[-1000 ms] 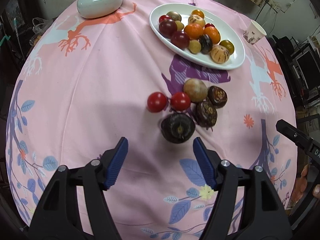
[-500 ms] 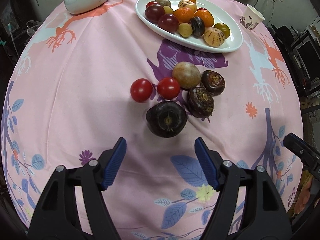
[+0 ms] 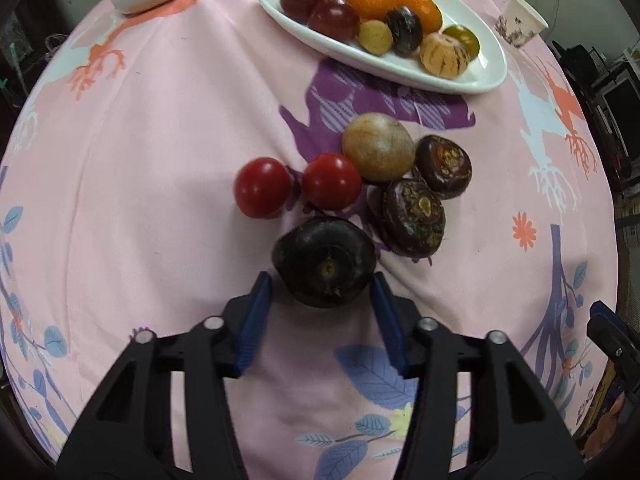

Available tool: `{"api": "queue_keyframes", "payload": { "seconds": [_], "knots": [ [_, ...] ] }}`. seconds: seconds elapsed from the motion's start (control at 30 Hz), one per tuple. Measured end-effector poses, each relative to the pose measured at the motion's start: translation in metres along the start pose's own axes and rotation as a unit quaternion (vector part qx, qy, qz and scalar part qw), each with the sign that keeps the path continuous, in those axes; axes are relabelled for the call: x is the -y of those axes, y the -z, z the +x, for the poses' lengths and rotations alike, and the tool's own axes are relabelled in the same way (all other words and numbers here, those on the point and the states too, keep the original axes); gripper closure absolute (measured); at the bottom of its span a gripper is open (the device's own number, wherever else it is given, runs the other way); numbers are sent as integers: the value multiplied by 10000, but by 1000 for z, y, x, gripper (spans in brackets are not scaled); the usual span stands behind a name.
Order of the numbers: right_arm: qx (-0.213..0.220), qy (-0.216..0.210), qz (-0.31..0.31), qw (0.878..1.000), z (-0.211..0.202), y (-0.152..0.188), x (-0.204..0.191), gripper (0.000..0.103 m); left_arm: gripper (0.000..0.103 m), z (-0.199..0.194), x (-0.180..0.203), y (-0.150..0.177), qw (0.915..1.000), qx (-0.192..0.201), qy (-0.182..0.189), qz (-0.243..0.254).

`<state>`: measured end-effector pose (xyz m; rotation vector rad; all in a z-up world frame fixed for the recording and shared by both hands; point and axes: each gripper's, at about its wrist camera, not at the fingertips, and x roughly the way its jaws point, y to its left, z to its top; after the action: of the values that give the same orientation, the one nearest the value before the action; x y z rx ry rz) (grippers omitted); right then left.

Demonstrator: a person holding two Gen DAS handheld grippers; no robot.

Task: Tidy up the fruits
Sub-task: 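Grasp a dark brown fruit with the left tool while the right tool grasps another dark brown fruit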

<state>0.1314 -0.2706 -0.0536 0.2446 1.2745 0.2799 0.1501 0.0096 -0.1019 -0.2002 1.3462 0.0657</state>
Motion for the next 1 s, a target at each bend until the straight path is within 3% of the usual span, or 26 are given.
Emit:
{"api": "queue_keyframes", "payload": {
  "seconds": [0.33, 0.37, 0.4, 0.6, 0.67, 0.77, 1.0],
  "knots": [
    [-37, -120, -233, 9996, 4, -6, -18, 37, 63, -29, -10, 7, 9993, 356, 88, -19],
    [-50, -138, -288, 9995, 6, -7, -22, 37, 80, -34, -12, 8, 9991, 396, 120, -32],
    [-68, -153, -344, 9993, 8, -7, -26, 37, 84, -38, -15, 10, 9990, 402, 179, -50],
    [-229, -196, -697, 9971, 24, -15, -58, 37, 84, -34, -35, 19, 9991, 244, 248, -245],
    [-227, -262, -796, 9962, 26, -17, -67, 37, 78, -33, -38, 19, 9984, 269, 330, -365],
    [-269, -274, -902, 9952, 29, -21, -75, 37, 59, -33, -35, 19, 9987, 305, 293, -283],
    [-371, -268, -787, 9958, 38, -22, -67, 37, 53, -20, -22, 7, 9993, 217, 260, -126]
  ]
}}
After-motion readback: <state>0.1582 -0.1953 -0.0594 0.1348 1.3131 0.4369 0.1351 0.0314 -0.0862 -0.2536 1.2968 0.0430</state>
